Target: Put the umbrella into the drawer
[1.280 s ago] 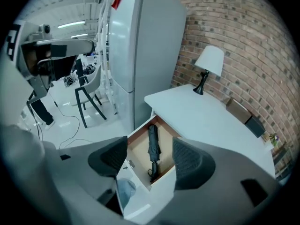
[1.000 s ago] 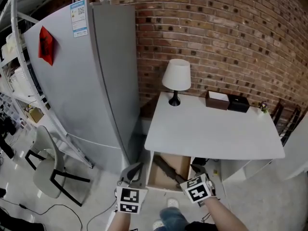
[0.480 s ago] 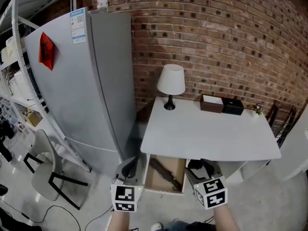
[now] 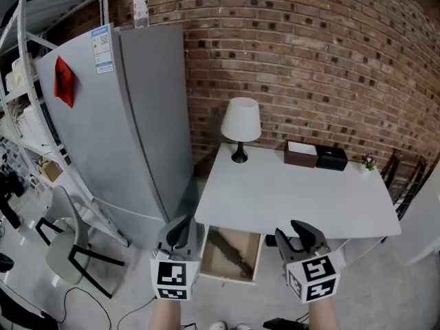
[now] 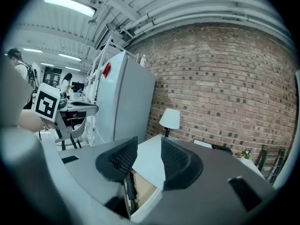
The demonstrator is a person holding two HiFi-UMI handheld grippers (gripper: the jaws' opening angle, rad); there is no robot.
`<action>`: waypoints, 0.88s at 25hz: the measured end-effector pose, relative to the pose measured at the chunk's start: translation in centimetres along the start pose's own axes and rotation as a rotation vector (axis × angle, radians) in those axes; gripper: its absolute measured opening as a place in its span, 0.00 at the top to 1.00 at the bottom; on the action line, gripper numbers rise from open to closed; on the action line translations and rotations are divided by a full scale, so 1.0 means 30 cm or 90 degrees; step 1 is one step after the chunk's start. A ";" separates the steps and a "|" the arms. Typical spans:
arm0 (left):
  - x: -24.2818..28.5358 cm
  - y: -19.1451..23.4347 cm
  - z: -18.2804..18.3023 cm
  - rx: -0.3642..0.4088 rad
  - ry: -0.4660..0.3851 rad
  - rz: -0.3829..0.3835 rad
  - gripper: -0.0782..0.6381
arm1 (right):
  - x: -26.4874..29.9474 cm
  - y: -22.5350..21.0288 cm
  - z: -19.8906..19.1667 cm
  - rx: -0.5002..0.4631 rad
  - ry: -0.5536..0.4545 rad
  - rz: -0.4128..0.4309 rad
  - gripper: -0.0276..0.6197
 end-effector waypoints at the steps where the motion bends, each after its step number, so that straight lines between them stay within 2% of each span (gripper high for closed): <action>1: 0.005 -0.002 0.021 0.007 -0.007 0.003 0.89 | -0.007 -0.014 0.020 -0.002 -0.014 -0.007 0.74; 5: 0.029 -0.016 0.095 0.028 -0.031 0.003 0.89 | -0.042 -0.062 0.090 -0.002 -0.078 -0.038 0.95; 8: 0.033 -0.027 0.144 0.052 -0.045 0.003 0.89 | -0.070 -0.059 0.128 -0.033 -0.102 -0.025 0.96; 11: 0.026 -0.038 0.200 0.077 -0.064 0.004 0.89 | -0.099 -0.040 0.164 -0.125 -0.106 -0.012 0.96; 12: 0.026 -0.043 0.216 0.084 -0.070 0.005 0.89 | -0.109 -0.042 0.177 -0.137 -0.110 -0.017 0.96; 15: 0.030 -0.054 0.250 0.091 -0.085 0.007 0.89 | -0.137 -0.069 0.216 -0.110 -0.140 -0.046 0.96; 18: 0.028 -0.062 0.274 0.067 -0.102 0.012 0.89 | -0.154 -0.103 0.233 -0.077 -0.157 -0.080 0.96; 22: 0.021 -0.066 0.277 0.080 -0.101 0.010 0.89 | -0.172 -0.135 0.236 -0.041 -0.185 -0.086 0.96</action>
Point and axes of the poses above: the fingertips, and each gripper's own axes: x forward along the fingers, y to its left, z out of its top, the point moved 2 cm from there along -x, backward along the fingers, and after that the axes turned 5 degrees about -y, right-handed, at the moved point
